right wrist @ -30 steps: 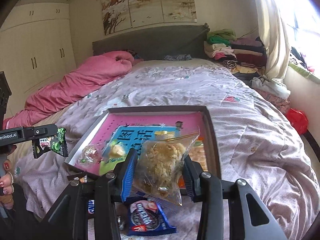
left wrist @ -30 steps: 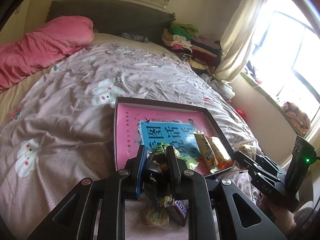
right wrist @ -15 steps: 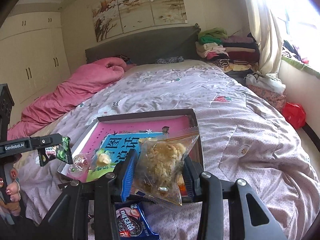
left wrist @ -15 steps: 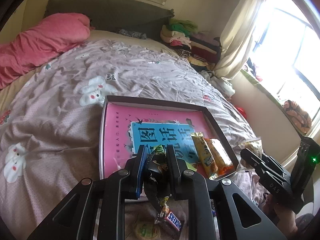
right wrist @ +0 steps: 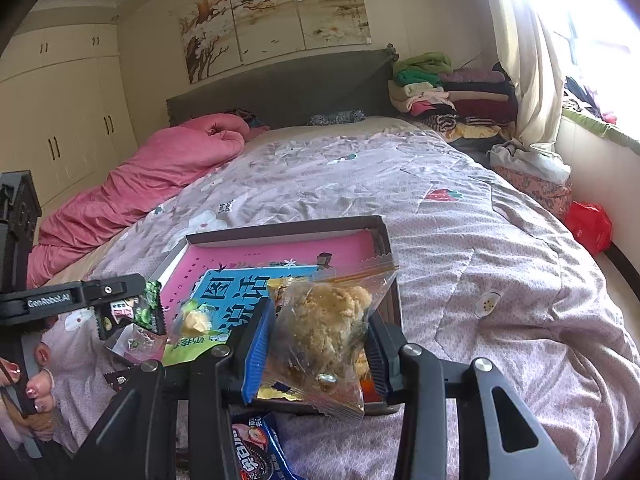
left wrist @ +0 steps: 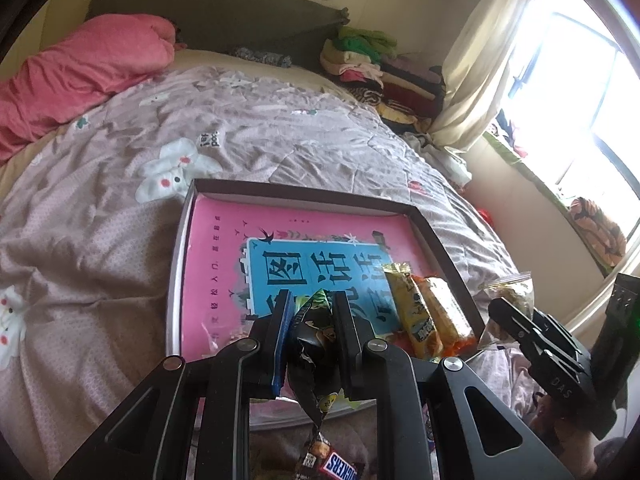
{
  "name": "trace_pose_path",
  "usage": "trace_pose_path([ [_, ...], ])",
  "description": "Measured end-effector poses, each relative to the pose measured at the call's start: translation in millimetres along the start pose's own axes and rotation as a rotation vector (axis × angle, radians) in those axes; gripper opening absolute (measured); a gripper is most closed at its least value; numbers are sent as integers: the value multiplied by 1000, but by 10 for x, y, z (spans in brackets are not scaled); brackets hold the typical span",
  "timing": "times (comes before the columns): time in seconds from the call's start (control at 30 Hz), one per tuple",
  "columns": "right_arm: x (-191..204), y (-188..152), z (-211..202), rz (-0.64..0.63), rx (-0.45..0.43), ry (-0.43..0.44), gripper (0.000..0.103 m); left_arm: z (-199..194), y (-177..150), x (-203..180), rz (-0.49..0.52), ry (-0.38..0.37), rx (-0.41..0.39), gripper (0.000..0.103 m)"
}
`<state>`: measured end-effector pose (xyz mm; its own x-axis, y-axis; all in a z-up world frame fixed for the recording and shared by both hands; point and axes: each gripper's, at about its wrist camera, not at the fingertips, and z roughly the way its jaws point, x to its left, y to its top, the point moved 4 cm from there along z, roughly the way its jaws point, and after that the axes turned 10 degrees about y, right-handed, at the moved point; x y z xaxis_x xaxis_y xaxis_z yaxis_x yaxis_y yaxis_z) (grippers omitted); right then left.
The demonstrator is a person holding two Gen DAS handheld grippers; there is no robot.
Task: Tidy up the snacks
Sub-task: 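Lower the green bag into the tray with the left gripper while the right lowers the clear bag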
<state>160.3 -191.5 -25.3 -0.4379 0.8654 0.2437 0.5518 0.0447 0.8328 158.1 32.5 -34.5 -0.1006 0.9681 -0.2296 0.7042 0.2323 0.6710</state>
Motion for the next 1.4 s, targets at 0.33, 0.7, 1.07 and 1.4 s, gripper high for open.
trace_pose_path([
  [0.33,-64,-14,64,11,13,-18,43,205,-80,-19,7,1,38,20],
  [0.7,-103,-9,169,19,26,-13,43,266,-113,-52,17,-9,49,20],
  [1.07,-202,-80,331,40,81,-29,43,334,-150,-82,23,-25,63,20],
  [1.4,-161,-112,477,17,108,-26,43,360,-175,-81,16,-44,82,20],
])
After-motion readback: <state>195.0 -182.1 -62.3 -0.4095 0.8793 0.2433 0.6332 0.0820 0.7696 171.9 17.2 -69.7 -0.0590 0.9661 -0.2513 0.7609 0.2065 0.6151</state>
